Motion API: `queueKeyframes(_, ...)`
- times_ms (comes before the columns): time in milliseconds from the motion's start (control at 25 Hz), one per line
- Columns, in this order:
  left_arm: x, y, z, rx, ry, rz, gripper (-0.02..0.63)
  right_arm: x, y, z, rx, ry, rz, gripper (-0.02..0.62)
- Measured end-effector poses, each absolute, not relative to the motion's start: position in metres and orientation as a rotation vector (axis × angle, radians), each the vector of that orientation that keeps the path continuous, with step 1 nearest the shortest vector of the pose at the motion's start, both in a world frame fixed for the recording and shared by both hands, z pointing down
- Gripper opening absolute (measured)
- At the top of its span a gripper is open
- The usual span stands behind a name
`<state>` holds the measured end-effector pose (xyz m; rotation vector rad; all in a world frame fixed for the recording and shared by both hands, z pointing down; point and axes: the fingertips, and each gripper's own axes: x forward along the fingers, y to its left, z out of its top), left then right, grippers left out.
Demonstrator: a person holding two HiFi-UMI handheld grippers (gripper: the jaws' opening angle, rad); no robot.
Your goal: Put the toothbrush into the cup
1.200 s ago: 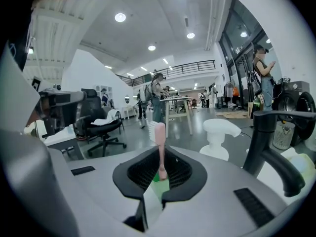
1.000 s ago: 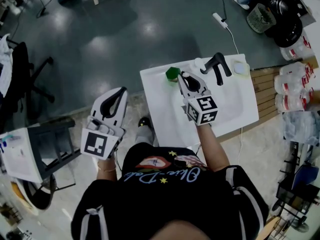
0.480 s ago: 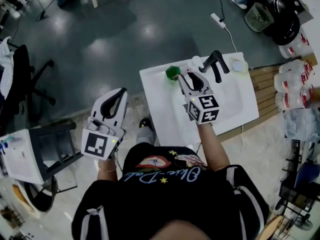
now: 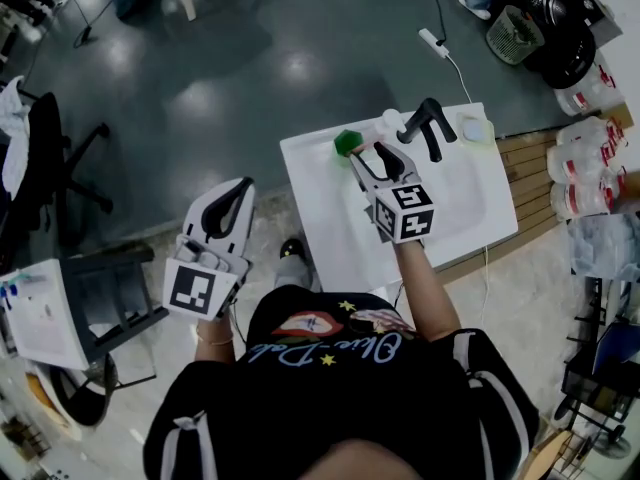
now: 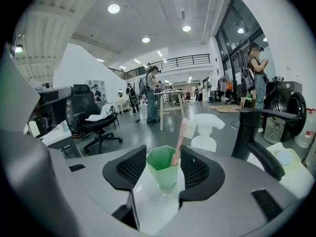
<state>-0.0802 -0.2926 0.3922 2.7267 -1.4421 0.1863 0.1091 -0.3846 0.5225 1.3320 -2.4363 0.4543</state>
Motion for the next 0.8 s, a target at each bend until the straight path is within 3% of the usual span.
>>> queueKeyframes(320, -0.081, -0.289, 0.39, 2.753, -1.421, 0.175, 0.002, 0.122, -0.367, 0.51, 1.492, -2.454, 0.532, 0.184)
queueKeyframes(560, -0.067, -0.291, 0.384, 2.799, -1.36, 0.165, 0.002, 0.139, -0.353, 0.466, 1.62, -2.54, 0.469, 0.038)
queueKeyframes(800, -0.047, -0.297, 0.374, 2.861, -1.288, 0.137, 0.002, 0.151, -0.337, 0.423, 1.687, -2.613, 0.381, 0.006)
